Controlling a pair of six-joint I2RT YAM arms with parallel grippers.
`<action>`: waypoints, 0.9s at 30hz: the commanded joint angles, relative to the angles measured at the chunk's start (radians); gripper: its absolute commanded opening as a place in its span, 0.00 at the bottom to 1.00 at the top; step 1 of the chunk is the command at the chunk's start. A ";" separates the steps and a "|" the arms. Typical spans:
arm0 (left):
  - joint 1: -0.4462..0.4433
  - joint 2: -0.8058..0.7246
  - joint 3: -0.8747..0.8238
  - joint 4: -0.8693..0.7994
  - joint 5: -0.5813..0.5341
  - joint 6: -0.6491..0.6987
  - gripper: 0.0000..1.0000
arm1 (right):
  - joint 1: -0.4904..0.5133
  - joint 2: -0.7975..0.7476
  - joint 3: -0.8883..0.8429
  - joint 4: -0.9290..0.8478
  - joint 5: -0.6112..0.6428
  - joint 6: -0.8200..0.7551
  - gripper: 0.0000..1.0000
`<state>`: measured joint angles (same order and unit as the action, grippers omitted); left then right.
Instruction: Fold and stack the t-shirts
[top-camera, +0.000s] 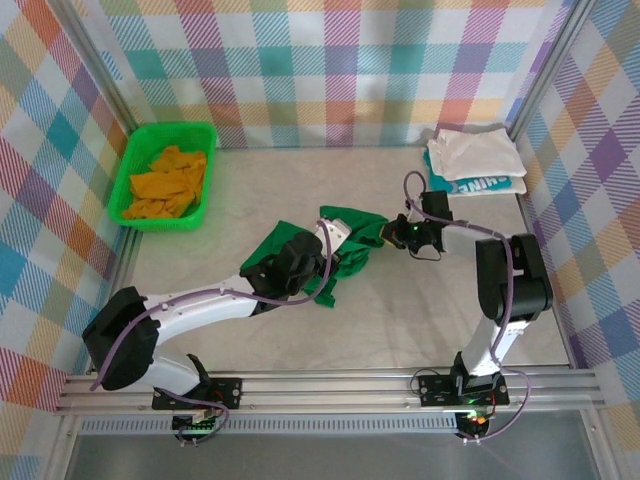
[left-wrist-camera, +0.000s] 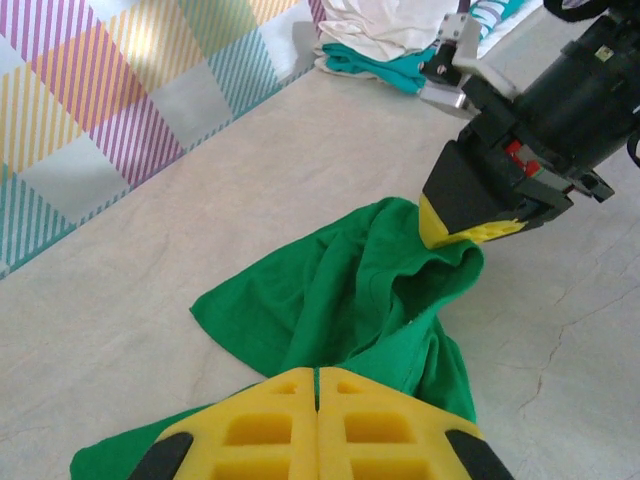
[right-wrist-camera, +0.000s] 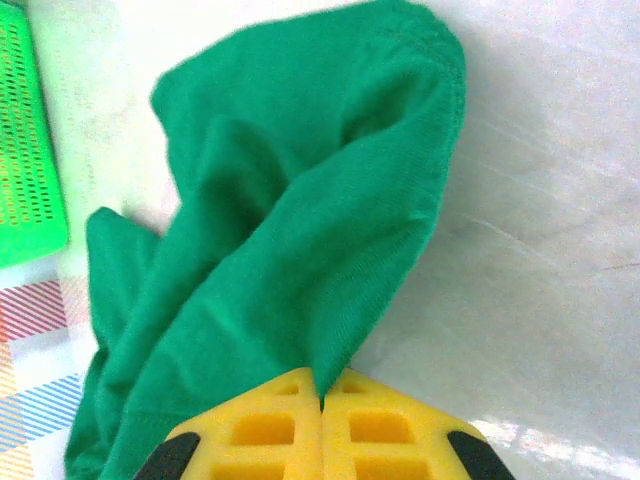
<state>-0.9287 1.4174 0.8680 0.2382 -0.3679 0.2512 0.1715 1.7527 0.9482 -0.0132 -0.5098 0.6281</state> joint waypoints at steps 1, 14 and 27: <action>0.020 -0.074 0.022 0.021 0.023 0.009 0.00 | -0.002 -0.100 0.034 -0.029 -0.009 -0.014 0.00; 0.000 -0.210 0.459 -0.352 0.454 0.122 0.00 | -0.005 -0.682 0.243 -0.315 0.244 -0.121 0.00; -0.260 -0.079 1.024 -0.694 0.366 0.073 0.00 | -0.004 -0.749 0.802 -0.633 0.502 -0.315 0.00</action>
<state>-1.1835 1.3247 1.8362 -0.3737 0.0753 0.3504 0.1703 0.9360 1.6493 -0.5755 -0.0803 0.3969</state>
